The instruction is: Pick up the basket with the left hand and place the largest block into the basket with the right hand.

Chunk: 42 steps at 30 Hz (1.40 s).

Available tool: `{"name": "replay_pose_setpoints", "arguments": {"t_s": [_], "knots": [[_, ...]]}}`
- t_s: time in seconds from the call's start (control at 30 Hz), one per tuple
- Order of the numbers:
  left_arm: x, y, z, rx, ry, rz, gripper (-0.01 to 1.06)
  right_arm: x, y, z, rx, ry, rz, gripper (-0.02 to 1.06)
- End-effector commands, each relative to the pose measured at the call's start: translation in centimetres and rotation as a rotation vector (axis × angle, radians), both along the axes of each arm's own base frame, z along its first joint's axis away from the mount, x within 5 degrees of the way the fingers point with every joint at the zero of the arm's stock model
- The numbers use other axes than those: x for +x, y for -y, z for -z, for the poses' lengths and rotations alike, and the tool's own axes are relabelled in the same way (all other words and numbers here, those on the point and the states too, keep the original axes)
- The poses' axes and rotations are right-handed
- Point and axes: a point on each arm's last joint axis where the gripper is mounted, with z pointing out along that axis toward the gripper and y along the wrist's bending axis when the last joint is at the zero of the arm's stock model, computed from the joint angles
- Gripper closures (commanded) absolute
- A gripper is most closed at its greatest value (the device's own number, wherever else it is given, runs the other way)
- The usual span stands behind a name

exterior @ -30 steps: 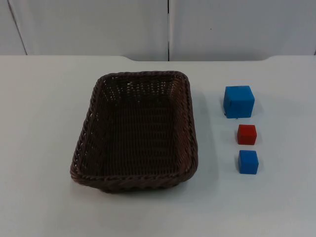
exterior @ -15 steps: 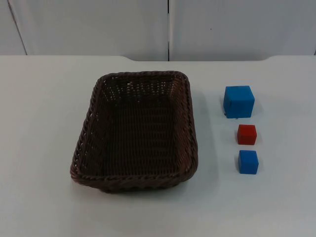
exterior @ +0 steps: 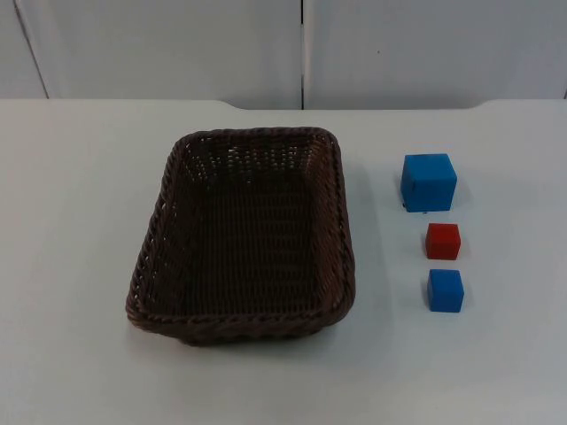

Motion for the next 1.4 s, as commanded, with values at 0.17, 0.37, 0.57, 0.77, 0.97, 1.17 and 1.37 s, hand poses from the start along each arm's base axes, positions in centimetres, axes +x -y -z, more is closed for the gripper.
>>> {"name": "replay_pose_setpoints", "arguments": {"t_s": [0.17, 0.37, 0.57, 0.77, 0.97, 1.17, 1.37], "knots": [[3.6, 0.8, -1.9, -0.035, -0.079, 0.077, 0.0, 0.1, 0.0, 0.0, -0.007, 0.001, -0.001, -0.01], [7.6, 1.8, -1.8, -0.064, -0.169, 0.17, 0.0, 0.1, 0.0, 0.0, -0.007, 0.001, -0.001, -0.01], [11.3, 2.3, -1.0, -0.072, -0.252, 0.227, 0.0, 0.1, 0.0, 0.0, -0.007, 0.001, -0.001, -0.01], [14.0, 3.0, 0.3, -0.114, -0.32, 0.284, 0.0, 0.1, 0.0, 0.0, -0.007, 0.001, -0.001, -0.01], [16.9, 4.4, 3.0, -0.124, -0.425, 0.346, 0.0, 0.1, 0.0, 0.0, -0.007, 0.001, -0.001, -0.01], [20.4, 5.3, 7.1, -0.129, -0.565, 0.347, 0.0, 0.1, 0.0, 0.0, -0.007, 0.001, -0.001, -0.01], [23.2, 5.6, 11.6, -0.15, -0.704, 0.329, 0.0, 0.1, 0.0, 0.0, -0.007, 0.001, -0.001, -0.01]]}}
